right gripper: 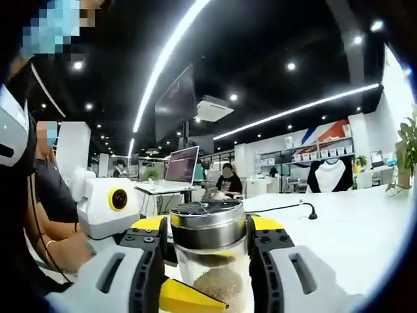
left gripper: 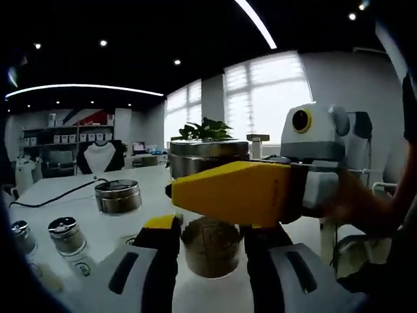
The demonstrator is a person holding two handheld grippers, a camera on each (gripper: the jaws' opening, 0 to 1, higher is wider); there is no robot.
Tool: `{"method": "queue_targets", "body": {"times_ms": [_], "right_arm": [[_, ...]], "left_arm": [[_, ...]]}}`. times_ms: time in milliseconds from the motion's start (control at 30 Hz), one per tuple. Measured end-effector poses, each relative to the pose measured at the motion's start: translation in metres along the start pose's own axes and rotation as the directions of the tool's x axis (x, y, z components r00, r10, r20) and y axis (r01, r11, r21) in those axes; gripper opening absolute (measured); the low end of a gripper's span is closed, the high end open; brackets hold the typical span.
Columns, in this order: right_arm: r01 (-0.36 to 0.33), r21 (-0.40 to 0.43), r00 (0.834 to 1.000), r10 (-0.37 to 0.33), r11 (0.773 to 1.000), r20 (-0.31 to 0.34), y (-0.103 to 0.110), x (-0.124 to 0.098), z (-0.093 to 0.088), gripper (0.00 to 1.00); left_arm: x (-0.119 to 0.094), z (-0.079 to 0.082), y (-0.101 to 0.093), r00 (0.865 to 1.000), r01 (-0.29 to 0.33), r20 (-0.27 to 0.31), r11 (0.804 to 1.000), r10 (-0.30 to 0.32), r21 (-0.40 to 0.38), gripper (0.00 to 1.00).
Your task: Rotate the seasoning bottle until the label or dispensing opening points toward the visible target arrow and the bottle remains upright within the marked orientation range
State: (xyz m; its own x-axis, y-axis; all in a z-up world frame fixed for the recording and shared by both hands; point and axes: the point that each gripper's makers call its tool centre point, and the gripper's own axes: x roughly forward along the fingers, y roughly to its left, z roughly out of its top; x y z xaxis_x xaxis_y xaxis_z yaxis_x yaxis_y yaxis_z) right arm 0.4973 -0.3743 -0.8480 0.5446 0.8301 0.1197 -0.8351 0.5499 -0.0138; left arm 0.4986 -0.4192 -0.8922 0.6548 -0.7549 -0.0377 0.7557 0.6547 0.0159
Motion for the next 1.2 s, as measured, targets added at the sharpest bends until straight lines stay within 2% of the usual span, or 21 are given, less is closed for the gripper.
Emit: {"method": "queue_targets", "body": {"times_ms": [100,233,400,433,467,533,567,667,833,933,1100,1200], "right_arm": [[0.022,0.007,1.0,-0.022,1.0,-0.005,0.001,0.001,0.0,0.54],[0.064,-0.015,0.998,-0.064,0.998,-0.025,0.0,0.0,-0.002,0.54],[0.109,0.017,0.993,-0.108,0.994,-0.042,0.002,-0.003,-0.004,0.55],[0.123,0.018,0.992,-0.122,0.992,-0.043,0.002,-0.004,-0.005,0.54],[0.181,0.012,0.982,-0.181,0.983,-0.046,-0.002,-0.008,-0.006,0.5],[0.209,-0.074,0.976,-0.212,0.975,-0.049,-0.004,-0.011,-0.004,0.44],[0.216,-0.071,0.974,-0.22,0.974,-0.052,-0.003,-0.011,-0.004,0.43],[0.222,-0.029,0.973,-0.224,0.975,-0.051,0.003,-0.011,-0.005,0.47],[0.266,-0.003,0.962,-0.266,0.964,-0.054,-0.005,-0.011,-0.008,0.44],[0.288,-0.038,0.957,-0.289,0.957,-0.035,-0.008,-0.009,-0.006,0.39],[0.246,-0.033,0.969,-0.247,0.969,-0.026,-0.009,-0.006,-0.007,0.38],[0.232,-0.027,0.972,-0.232,0.972,-0.021,-0.012,-0.008,-0.006,0.38]], "left_arm": [[0.001,0.0,0.0,1.0,-0.026,0.003,1.0,0.026,0.004,0.41],[0.0,0.002,0.006,0.997,-0.079,0.014,0.997,0.078,0.025,0.41],[-0.002,0.0,0.007,0.992,-0.124,0.012,0.992,0.124,0.024,0.41],[-0.003,0.0,0.005,0.992,-0.129,0.012,0.991,0.129,0.023,0.41],[-0.004,0.0,0.005,0.991,-0.13,0.014,0.991,0.129,0.015,0.41],[-0.004,0.0,0.005,0.99,-0.138,0.026,0.99,0.138,0.002,0.41],[-0.005,0.0,0.004,0.989,-0.147,0.027,0.989,0.147,0.011,0.41],[-0.005,-0.001,0.005,0.985,-0.173,0.018,0.984,0.172,0.036,0.41],[-0.004,-0.004,0.006,0.976,-0.217,0.001,0.973,0.217,0.082,0.41],[-0.008,-0.003,0.008,0.973,-0.231,0.014,0.97,0.23,0.072,0.41],[-0.007,-0.003,0.013,0.97,-0.241,0.007,0.967,0.241,0.088,0.41],[-0.006,-0.002,0.012,0.975,-0.222,0.018,0.972,0.222,0.073,0.41]]}}
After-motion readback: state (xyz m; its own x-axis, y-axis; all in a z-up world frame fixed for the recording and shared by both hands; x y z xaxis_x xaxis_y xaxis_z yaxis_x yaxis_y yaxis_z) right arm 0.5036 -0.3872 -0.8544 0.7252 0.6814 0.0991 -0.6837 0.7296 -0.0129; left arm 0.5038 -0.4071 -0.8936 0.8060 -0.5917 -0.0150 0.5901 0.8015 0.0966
